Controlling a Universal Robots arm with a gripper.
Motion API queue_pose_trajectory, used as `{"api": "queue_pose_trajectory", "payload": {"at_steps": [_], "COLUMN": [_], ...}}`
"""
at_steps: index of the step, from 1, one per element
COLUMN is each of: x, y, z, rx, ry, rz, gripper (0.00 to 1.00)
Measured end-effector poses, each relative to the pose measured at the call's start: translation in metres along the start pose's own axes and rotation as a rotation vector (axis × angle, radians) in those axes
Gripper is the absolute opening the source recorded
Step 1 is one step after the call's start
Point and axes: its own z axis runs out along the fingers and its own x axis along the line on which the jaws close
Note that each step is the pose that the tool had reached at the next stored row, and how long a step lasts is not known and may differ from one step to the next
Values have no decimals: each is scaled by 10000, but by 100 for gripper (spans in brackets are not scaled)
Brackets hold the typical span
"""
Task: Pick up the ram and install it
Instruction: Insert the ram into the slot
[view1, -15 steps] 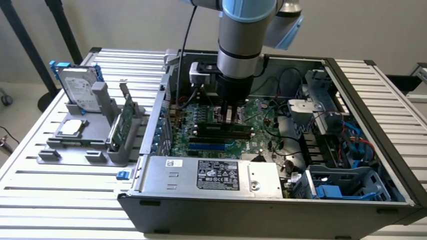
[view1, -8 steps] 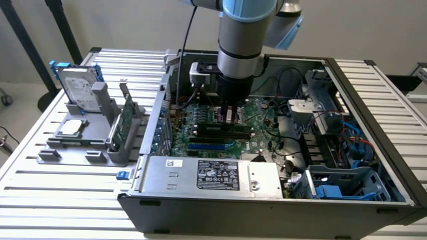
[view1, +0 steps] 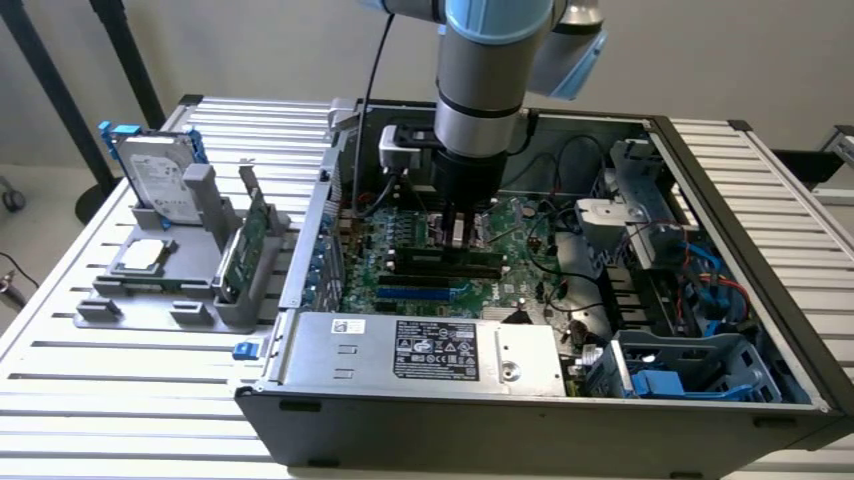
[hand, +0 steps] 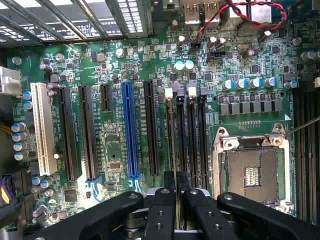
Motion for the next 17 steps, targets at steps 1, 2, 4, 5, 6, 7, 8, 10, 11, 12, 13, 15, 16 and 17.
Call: {"api": "queue_pose_trajectory", "payload": {"at_steps": [1,2,4,5,6,7,8,10,11,12,13,15,16,17], "x": [0,0,0,0,-1,-2,-3,-6,-7,-9,-11,-12,-12,-12], "y": [0,0,0,0,0,0,0,0,0,0,0,1,1,0], "z": [1,3,5,6,9,11,13,17,19,21,24,26,28,40], "rx": [0,0,0,0,0,0,0,0,0,0,1,0,-1,0], "ry": [1,1,2,2,2,2,3,3,4,4,3,6,7,6], "rz": [-3,-7,-15,-19,-24,-31,-41,-66,-78,-88,-96,-109,-113,-114], "gripper": [14,14,14,14,14,14,14,14,14,14,14,14,14,14]}}
